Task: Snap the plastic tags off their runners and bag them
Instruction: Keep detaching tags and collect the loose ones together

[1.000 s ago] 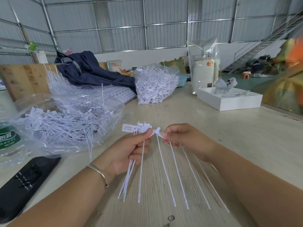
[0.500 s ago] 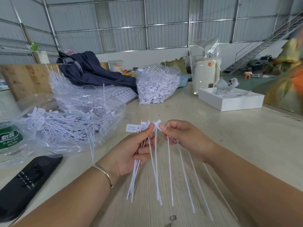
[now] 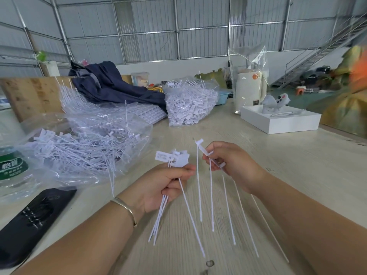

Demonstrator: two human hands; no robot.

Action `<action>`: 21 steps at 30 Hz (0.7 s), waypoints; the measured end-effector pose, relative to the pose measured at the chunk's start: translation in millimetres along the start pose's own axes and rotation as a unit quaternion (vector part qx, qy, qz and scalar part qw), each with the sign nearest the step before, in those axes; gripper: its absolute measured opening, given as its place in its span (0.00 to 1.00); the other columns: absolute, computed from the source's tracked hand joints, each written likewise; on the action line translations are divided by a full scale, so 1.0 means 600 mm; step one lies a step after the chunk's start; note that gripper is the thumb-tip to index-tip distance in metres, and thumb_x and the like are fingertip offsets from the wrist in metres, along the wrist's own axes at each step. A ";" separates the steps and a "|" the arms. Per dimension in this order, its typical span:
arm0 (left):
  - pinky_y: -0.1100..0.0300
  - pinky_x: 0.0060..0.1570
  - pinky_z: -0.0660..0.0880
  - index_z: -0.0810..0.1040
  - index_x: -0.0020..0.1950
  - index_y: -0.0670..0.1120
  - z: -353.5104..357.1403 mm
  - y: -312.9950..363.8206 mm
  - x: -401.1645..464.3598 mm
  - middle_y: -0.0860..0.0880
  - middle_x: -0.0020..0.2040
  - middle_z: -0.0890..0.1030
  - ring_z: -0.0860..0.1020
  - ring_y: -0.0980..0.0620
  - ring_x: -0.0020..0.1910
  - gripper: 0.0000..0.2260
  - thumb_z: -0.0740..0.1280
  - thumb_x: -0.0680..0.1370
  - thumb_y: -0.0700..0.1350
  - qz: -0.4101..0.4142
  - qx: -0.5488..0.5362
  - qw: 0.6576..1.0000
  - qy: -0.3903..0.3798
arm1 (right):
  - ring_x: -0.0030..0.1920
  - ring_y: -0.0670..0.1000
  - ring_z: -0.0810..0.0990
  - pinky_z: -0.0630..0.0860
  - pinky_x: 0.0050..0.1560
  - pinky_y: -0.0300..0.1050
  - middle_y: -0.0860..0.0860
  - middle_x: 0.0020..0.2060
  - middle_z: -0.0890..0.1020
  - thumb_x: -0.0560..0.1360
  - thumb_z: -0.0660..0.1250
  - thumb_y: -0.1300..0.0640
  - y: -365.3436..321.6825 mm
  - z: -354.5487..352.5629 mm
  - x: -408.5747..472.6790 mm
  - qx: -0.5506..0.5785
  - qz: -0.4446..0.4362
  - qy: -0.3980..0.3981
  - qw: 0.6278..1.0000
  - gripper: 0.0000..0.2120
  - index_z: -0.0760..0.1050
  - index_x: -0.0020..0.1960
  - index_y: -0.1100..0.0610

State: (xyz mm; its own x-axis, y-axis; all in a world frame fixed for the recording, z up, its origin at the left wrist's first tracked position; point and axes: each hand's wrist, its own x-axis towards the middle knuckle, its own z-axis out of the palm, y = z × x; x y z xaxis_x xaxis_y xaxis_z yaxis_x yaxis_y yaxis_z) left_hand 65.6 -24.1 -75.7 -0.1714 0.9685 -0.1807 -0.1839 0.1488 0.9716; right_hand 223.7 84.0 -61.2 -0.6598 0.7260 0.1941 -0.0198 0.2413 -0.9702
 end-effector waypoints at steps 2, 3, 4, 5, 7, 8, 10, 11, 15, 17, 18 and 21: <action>0.69 0.17 0.54 0.82 0.46 0.43 -0.001 -0.002 0.003 0.53 0.29 0.69 0.58 0.60 0.22 0.08 0.72 0.71 0.45 0.002 -0.018 1.000 -0.004 | 0.37 0.49 0.73 0.73 0.42 0.39 0.57 0.38 0.75 0.75 0.60 0.67 -0.001 0.001 -0.001 -0.022 -0.002 0.008 1.000 0.10 0.75 0.37 0.59; 0.69 0.17 0.54 0.82 0.46 0.42 -0.002 -0.002 0.005 0.52 0.29 0.68 0.59 0.60 0.22 0.09 0.71 0.71 0.47 0.006 -0.032 0.999 -0.006 | 0.38 0.50 0.73 0.73 0.43 0.39 0.58 0.38 0.75 0.75 0.60 0.67 -0.001 0.001 -0.002 -0.036 -0.004 0.009 0.999 0.09 0.74 0.38 0.59; 0.69 0.17 0.54 0.82 0.45 0.42 -0.003 -0.002 0.006 0.52 0.29 0.67 0.60 0.59 0.23 0.10 0.70 0.72 0.48 0.012 -0.045 0.999 -0.008 | 0.37 0.50 0.72 0.72 0.43 0.40 0.58 0.38 0.75 0.75 0.60 0.67 0.000 0.001 -0.003 -0.052 -0.007 0.009 0.999 0.09 0.74 0.38 0.60; 0.69 0.18 0.56 0.82 0.42 0.42 -0.004 -0.001 0.006 0.52 0.29 0.66 0.62 0.58 0.23 0.10 0.70 0.72 0.49 0.018 -0.056 0.998 -0.009 | 0.37 0.50 0.71 0.70 0.42 0.41 0.57 0.37 0.74 0.75 0.60 0.67 0.002 0.002 -0.004 -0.072 -0.015 0.007 0.997 0.09 0.75 0.38 0.60; 0.67 0.22 0.63 0.80 0.37 0.44 -0.005 0.000 0.006 0.51 0.28 0.66 0.67 0.56 0.24 0.10 0.70 0.72 0.50 0.021 -0.072 0.997 -0.001 | 0.34 0.48 0.69 0.65 0.39 0.42 0.51 0.31 0.72 0.75 0.61 0.66 0.007 0.002 -0.005 -0.118 -0.037 0.005 0.992 0.09 0.75 0.38 0.61; 0.65 0.25 0.68 0.79 0.37 0.44 -0.004 0.001 0.005 0.51 0.28 0.66 0.69 0.55 0.25 0.09 0.70 0.71 0.50 0.023 -0.084 0.996 0.000 | 0.32 0.47 0.68 0.64 0.37 0.41 0.47 0.28 0.71 0.75 0.62 0.65 0.011 0.002 -0.005 -0.136 -0.047 0.004 0.990 0.08 0.75 0.38 0.61; 0.64 0.26 0.70 0.78 0.40 0.44 -0.002 -0.001 0.005 0.52 0.27 0.65 0.69 0.55 0.24 0.07 0.69 0.72 0.48 0.027 -0.121 0.992 -0.008 | 0.30 0.45 0.66 0.62 0.35 0.40 0.43 0.25 0.69 0.75 0.63 0.62 0.014 0.003 -0.005 -0.154 -0.060 0.002 0.986 0.08 0.74 0.38 0.62; 0.65 0.24 0.68 0.78 0.42 0.44 -0.001 -0.001 0.005 0.52 0.27 0.63 0.66 0.56 0.23 0.06 0.68 0.73 0.46 0.029 -0.139 0.990 -0.013 | 0.29 0.44 0.66 0.62 0.34 0.39 0.42 0.25 0.68 0.73 0.64 0.59 0.014 0.005 -0.006 -0.154 -0.066 -0.001 0.986 0.08 0.74 0.38 0.62; 0.69 0.18 0.56 0.78 0.51 0.44 0.002 0.001 0.009 0.54 0.28 0.58 0.57 0.60 0.22 0.09 0.63 0.78 0.48 0.034 -0.134 0.990 -0.001 | 0.33 0.47 0.67 0.64 0.36 0.41 0.49 0.29 0.70 0.74 0.63 0.59 0.014 0.007 -0.009 -0.181 -0.094 -0.016 0.979 0.08 0.74 0.40 0.63; 0.69 0.17 0.55 0.77 0.51 0.44 0.001 0.003 0.008 0.54 0.28 0.57 0.56 0.60 0.22 0.14 0.66 0.76 0.54 0.038 -0.104 0.994 0.004 | 0.31 0.46 0.66 0.63 0.34 0.40 0.49 0.29 0.69 0.76 0.62 0.63 0.018 0.005 -0.010 -0.229 -0.113 -0.020 0.967 0.07 0.74 0.40 0.62; 0.69 0.17 0.55 0.76 0.51 0.44 0.000 0.004 0.007 0.54 0.29 0.56 0.56 0.60 0.22 0.16 0.67 0.74 0.56 0.039 -0.092 0.995 0.004 | 0.30 0.44 0.65 0.62 0.33 0.38 0.46 0.28 0.68 0.76 0.62 0.63 0.019 0.004 -0.011 -0.250 -0.122 -0.019 0.960 0.07 0.74 0.40 0.61; 0.69 0.17 0.54 0.75 0.40 0.48 0.000 0.003 0.006 0.54 0.29 0.55 0.55 0.60 0.23 0.13 0.74 0.67 0.53 0.035 -0.080 0.996 -0.004 | 0.30 0.43 0.66 0.62 0.32 0.36 0.44 0.28 0.69 0.77 0.64 0.62 0.018 0.007 -0.012 -0.302 -0.147 -0.018 0.942 0.07 0.75 0.41 0.60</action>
State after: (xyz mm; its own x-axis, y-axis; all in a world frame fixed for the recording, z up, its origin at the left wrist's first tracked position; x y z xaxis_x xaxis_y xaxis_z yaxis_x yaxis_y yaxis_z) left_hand 64.4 -20.2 -74.8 -0.1824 0.9769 -0.1114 -0.3228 0.0475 0.9453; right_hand 224.9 78.6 -73.9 -0.7173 0.5512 0.4262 0.2180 0.7585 -0.6141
